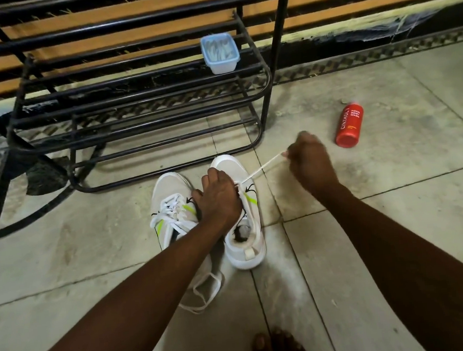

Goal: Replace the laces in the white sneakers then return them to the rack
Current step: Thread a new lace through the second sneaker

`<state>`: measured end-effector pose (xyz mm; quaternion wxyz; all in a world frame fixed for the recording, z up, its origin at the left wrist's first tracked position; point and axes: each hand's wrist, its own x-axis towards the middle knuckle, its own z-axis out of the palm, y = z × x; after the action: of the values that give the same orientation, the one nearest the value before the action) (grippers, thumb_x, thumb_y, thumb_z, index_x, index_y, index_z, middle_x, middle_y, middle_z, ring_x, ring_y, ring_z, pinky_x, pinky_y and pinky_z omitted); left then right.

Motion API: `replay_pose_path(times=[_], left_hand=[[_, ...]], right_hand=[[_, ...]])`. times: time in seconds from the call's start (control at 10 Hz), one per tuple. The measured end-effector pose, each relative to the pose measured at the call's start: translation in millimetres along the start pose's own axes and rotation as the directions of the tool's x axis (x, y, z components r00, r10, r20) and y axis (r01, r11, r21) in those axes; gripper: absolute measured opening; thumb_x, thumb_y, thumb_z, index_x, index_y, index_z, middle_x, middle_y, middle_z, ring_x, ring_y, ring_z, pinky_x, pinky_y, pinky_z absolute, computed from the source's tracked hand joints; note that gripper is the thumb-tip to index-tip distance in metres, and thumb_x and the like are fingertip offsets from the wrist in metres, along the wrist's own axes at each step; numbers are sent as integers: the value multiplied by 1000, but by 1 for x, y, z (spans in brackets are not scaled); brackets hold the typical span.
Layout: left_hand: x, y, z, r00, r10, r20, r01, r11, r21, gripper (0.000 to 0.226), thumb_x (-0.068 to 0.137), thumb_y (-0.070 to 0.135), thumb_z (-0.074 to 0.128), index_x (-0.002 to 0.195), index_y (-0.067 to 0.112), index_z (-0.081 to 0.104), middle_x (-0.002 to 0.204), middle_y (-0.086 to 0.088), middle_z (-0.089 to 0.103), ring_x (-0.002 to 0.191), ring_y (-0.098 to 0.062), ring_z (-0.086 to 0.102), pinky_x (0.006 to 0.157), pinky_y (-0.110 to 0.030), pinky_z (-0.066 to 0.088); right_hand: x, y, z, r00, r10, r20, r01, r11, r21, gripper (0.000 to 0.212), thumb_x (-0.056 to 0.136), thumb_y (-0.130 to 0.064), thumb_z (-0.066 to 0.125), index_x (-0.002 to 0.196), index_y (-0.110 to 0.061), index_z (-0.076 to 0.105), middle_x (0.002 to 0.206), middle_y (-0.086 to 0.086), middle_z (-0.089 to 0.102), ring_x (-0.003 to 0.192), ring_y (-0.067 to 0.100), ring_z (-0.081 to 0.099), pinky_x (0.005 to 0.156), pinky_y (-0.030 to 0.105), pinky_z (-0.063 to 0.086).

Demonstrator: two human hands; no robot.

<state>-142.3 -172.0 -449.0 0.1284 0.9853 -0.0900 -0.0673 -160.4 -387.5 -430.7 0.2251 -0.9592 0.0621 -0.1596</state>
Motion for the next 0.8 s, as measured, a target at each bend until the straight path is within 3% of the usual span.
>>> replay_pose_path(times=[0.1, 0.2, 0.3, 0.4, 0.5, 0.6, 0.7, 0.8], left_hand=[[-1, 1, -1, 1000, 4, 2, -4, 1000, 10, 31, 101, 29, 52, 129, 17, 50, 133, -6, 40, 128, -27, 40, 102, -51, 35], [-1, 1, -2, 1000, 8, 8, -8, 1000, 18, 31, 101, 27, 52, 130, 15, 50, 134, -7, 39, 128, -28, 39, 101, -52, 35], [-1, 0, -2, 1000, 9, 11, -9, 1000, 15, 32, 102, 28, 51, 130, 15, 49, 134, -7, 39, 128, -28, 39, 102, -52, 35], [-1, 0, -2, 1000, 3, 17, -4, 1000, 13, 32, 102, 28, 50, 130, 14, 49, 134, -7, 39, 129, -28, 39, 102, -53, 35], [0, 2, -2, 1000, -6, 21, 6, 1000, 3, 31, 101, 28, 49, 129, 16, 49, 133, -6, 39, 128, -27, 39, 103, -54, 34], [1, 0, 1, 1000, -6, 10, 6, 1000, 13, 31, 100, 28, 52, 130, 17, 49, 132, -5, 39, 127, -26, 39, 104, -55, 34], [1, -1, 3, 1000, 2, 1, -2, 1000, 18, 33, 102, 31, 52, 131, 17, 49, 132, -5, 38, 128, -26, 38, 105, -55, 35], [2, -2, 5, 1000, 26, -15, -26, 999, 21, 33, 101, 32, 53, 130, 17, 49, 132, -6, 39, 127, -27, 39, 102, -53, 34]], right_hand=[[5, 13, -16, 649, 732, -206, -502, 616, 606, 26, 93, -11, 61, 70, -1, 68, 78, 12, 66, 77, 31, 64, 80, 41, 52], [3, -4, -10, 501, 762, 410, -80, -431, 899, 27, 95, 9, 40, 77, -8, 49, 80, 17, 61, 65, 26, 62, 72, 40, 53], [-3, -22, -1, 676, 563, 476, -321, -357, 877, 25, 87, 7, 35, 78, -15, 40, 87, 22, 65, 42, 13, 46, 43, 23, 38], [-15, -20, 3, 977, 172, 123, -209, 871, 445, 11, 90, -15, 63, 97, -13, 54, 81, 8, 70, 59, 14, 59, 56, 28, 46], [-21, -20, 8, 852, -232, 469, 368, 903, -222, 33, 93, -32, 63, 122, -14, 64, 99, 9, 66, 101, 29, 59, 82, 37, 49], [-21, -13, 3, 943, -227, 243, 293, 913, -284, 20, 90, -13, 59, 97, -5, 75, 86, 14, 65, 92, 36, 57, 73, 40, 48], [-17, 12, -11, 935, 306, -180, -319, 946, -47, 23, 91, -12, 57, 94, 0, 76, 88, 21, 72, 86, 40, 63, 82, 43, 51], [-23, 29, -11, 809, 557, -189, -555, 829, 67, 28, 96, -18, 56, 87, 2, 74, 86, 23, 72, 84, 42, 65, 90, 42, 48]])
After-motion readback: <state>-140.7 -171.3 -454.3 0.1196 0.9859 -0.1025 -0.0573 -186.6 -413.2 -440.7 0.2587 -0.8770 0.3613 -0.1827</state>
